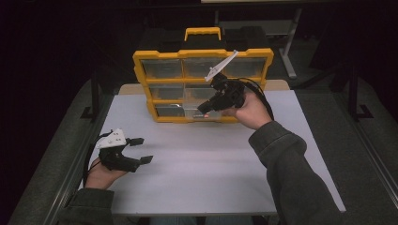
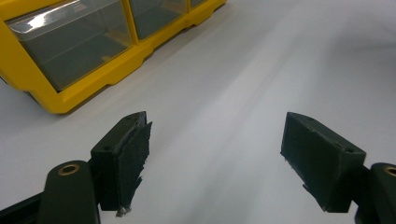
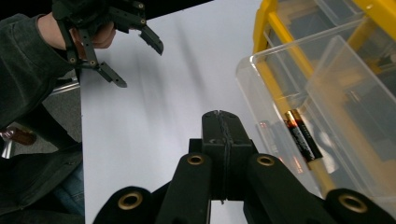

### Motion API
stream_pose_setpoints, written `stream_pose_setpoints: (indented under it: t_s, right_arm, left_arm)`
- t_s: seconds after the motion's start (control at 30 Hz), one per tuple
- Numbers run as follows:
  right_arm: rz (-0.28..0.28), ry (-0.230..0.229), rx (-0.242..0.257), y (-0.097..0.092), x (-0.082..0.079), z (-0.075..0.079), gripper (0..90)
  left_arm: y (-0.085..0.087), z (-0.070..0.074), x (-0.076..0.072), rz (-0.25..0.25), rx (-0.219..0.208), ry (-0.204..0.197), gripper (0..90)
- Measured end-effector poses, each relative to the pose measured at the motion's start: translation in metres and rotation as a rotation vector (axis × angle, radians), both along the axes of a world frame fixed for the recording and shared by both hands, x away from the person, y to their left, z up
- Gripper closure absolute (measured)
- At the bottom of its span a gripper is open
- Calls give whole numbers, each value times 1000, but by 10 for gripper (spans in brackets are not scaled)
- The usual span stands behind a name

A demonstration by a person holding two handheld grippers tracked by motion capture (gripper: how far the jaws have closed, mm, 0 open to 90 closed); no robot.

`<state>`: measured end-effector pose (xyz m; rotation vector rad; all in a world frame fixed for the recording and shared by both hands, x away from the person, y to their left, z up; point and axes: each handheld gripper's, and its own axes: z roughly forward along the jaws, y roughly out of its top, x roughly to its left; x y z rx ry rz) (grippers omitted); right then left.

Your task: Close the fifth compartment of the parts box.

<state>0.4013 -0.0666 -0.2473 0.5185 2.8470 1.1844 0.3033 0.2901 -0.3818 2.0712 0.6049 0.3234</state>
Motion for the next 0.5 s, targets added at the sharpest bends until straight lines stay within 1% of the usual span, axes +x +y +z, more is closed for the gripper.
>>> stream_pose_setpoints:
  t_s: [0.13, 0.2, 0.27, 0.4, 0.47, 0.5]
  right_arm:
    - [3, 3, 0, 2, -5, -3, 888]
    - [6, 4, 2, 2, -7, -5, 888]
    - [3, 8, -6, 2, -8, -7, 888]
    - [2, 17, -12, 3, -9, -16, 888]
    - [0, 19, -14, 3, -9, -20, 888]
    - [1, 20, -16, 4, -9, -22, 888]
  left_arm:
    - [0, 0, 0, -5, 6, -4, 234]
    - [-1, 0, 1, -5, 3, -8, 234]
    - [-1, 0, 1, -5, 9, -1, 234]
    - [-2, 0, 3, -15, 17, -11, 234]
    - [-3, -1, 3, -10, 2, -7, 233]
    - [-3, -1, 3, -11, 6, -5, 233]
